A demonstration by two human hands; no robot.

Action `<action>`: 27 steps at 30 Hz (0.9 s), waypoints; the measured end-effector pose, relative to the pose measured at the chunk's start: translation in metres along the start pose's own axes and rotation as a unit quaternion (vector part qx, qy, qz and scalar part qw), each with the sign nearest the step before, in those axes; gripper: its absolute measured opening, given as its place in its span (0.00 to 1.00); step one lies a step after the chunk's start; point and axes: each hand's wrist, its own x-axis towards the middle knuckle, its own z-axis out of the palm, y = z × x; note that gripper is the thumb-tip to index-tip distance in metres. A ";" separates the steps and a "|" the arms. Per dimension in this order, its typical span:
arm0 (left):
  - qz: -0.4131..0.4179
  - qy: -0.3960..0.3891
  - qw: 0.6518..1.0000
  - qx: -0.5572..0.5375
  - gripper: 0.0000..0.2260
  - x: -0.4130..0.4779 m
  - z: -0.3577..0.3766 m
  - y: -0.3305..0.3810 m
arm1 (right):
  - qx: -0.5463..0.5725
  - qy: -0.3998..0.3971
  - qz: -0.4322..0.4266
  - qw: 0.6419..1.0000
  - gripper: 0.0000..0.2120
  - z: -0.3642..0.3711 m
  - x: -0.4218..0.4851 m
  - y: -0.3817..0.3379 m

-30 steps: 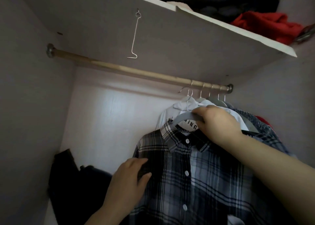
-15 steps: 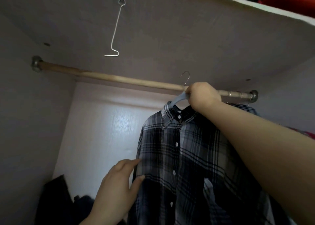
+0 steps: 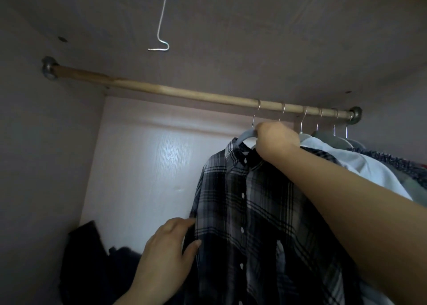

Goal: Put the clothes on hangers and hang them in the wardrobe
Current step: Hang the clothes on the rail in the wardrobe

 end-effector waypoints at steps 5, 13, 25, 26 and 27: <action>0.011 0.000 1.000 -0.019 0.18 -0.012 -0.012 0.006 | -0.103 0.059 -0.056 0.991 0.18 0.014 -0.035 0.002; -0.011 -0.040 0.996 -0.082 0.19 -0.051 -0.026 0.021 | -0.071 0.011 -0.134 0.988 0.21 0.044 -0.141 -0.001; -0.063 -0.193 0.978 -0.054 0.22 -0.195 -0.050 0.074 | 0.047 -0.212 -0.163 0.962 0.26 0.086 -0.401 0.029; -0.066 -0.204 0.976 -0.049 0.22 -0.210 -0.056 0.081 | 0.056 -0.222 -0.154 0.961 0.25 0.084 -0.424 0.033; -0.071 -0.214 0.973 -0.044 0.22 -0.225 -0.063 0.089 | 0.063 -0.228 -0.146 0.960 0.24 0.081 -0.446 0.037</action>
